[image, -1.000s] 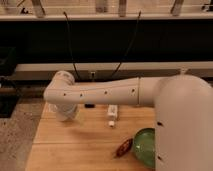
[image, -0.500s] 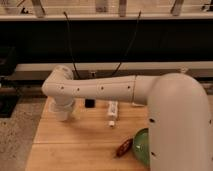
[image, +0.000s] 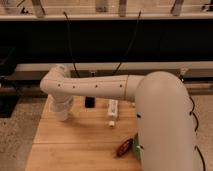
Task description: Pick up the ceramic cup
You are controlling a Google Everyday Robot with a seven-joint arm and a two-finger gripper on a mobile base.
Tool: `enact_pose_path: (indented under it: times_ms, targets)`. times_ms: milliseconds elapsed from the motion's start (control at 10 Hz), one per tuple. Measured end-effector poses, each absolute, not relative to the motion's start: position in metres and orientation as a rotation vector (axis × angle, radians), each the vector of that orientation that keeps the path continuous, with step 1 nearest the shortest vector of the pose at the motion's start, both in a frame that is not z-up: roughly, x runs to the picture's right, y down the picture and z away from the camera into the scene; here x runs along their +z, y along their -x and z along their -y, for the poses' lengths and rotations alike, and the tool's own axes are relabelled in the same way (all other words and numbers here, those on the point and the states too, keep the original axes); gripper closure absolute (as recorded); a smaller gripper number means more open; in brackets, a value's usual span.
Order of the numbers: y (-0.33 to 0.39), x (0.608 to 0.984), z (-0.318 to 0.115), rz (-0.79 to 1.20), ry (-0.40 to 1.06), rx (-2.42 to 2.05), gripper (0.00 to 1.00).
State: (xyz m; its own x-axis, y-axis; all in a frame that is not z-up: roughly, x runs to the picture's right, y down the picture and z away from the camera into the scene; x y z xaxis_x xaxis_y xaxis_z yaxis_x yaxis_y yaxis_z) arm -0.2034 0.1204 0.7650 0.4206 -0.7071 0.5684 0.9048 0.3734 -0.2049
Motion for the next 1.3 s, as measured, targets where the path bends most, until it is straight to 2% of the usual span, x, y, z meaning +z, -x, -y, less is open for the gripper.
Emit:
enact_pose_path:
  times_ms: [500, 700, 1200, 1300]
  targets:
    - [0.211, 0.788, -0.129, 0.402, 0.570, -1.083, 0.22]
    - [0.212, 0.793, -0.131, 0.395, 0.578, -1.087, 0.37]
    - [0.216, 0.805, -0.141, 0.401, 0.576, -1.108, 0.92]
    - [0.218, 0.805, -0.142, 0.408, 0.561, -1.110, 0.98]
